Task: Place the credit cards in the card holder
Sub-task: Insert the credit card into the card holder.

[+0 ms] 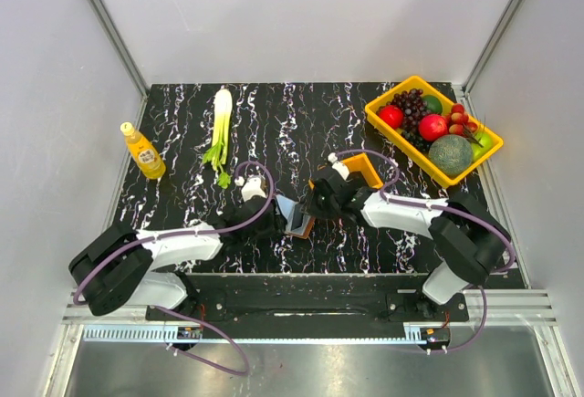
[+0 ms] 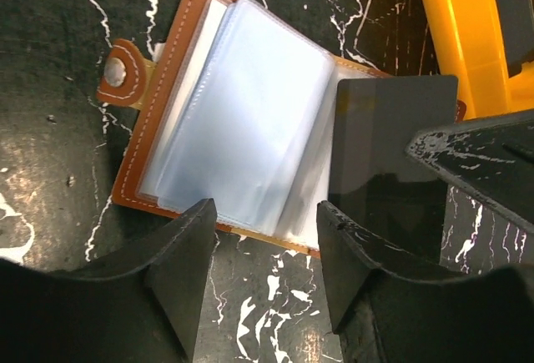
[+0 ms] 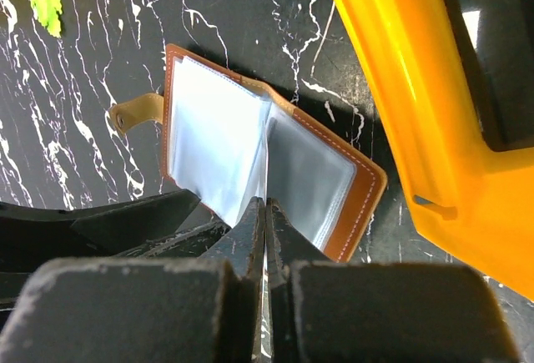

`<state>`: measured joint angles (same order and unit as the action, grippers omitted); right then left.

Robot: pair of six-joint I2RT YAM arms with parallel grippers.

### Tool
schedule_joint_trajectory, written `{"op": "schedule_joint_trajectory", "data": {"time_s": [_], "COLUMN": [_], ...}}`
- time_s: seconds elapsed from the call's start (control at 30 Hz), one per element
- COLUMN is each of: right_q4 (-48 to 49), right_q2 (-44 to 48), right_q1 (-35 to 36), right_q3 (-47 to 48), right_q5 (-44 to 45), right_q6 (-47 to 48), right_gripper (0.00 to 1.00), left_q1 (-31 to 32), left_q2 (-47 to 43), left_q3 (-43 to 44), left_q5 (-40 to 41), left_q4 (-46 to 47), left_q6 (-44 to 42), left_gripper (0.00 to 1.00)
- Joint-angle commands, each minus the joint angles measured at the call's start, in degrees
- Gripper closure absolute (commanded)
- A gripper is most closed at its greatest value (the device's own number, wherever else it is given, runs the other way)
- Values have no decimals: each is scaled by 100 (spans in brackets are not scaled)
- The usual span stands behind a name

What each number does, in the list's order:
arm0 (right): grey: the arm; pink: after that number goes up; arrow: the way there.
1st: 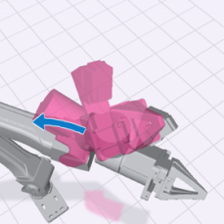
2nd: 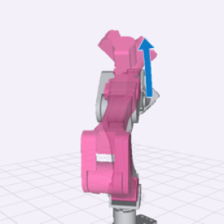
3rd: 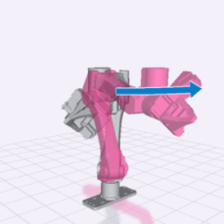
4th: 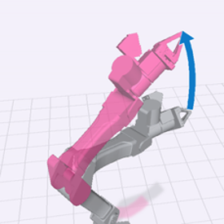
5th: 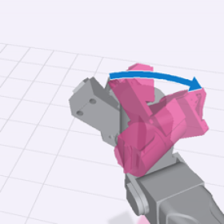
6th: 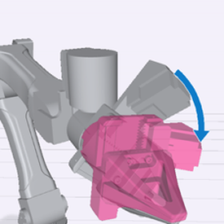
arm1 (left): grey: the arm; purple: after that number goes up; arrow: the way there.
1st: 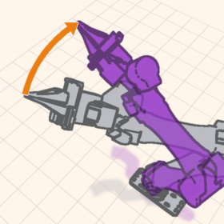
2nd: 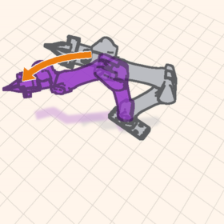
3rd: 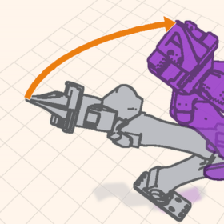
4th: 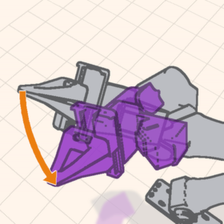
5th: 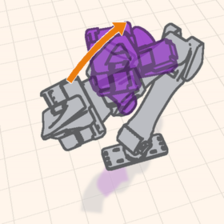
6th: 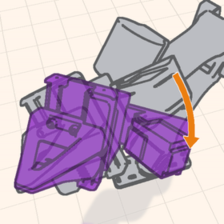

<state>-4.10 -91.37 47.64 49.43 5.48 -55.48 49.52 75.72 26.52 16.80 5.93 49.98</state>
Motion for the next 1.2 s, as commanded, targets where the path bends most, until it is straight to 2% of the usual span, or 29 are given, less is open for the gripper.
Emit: {"op": "schedule_joint_trajectory", "data": {"time_s": [0.0,0.37,0.57,0.67,0.77,0.87,1.0,1.17], "right_q4": [673,2062,1764,1500,1350,1307,1227,1157], "right_q2": [-117,-328,-355,-346,-346,-372,-373,-320], "right_q1": [88,88,97,97,97,97,97,97], "right_q3": [-205,-812,-672,-575,-505,-426,-355,-320], "right_q5": [235,156,164,287,314,270,252,261], "right_q6": [-384,-736,-403,-130,20,108,187,266], "right_gripper": [100,100,100,100,100,100,100,100], "left_q1": [-109,-671,-1031,-1137,-1172,-1164,-1172,-1287], "left_q2": [-172,-75,3,127,188,486,873,1243], "left_q3": [116,371,608,801,837,1126,1513,1821], "left_q5": [245,-54,-272,-475,-1089,-1397,-970,-609], "left_q4": [-259,-242,-277,-225,302,294,-47,-373], "left_q6": [-145,-629,-1129,-1437,-1832,-1991,-2141,-2475], "left_gripper": [43,42,29,29,28,29,29,23]}}
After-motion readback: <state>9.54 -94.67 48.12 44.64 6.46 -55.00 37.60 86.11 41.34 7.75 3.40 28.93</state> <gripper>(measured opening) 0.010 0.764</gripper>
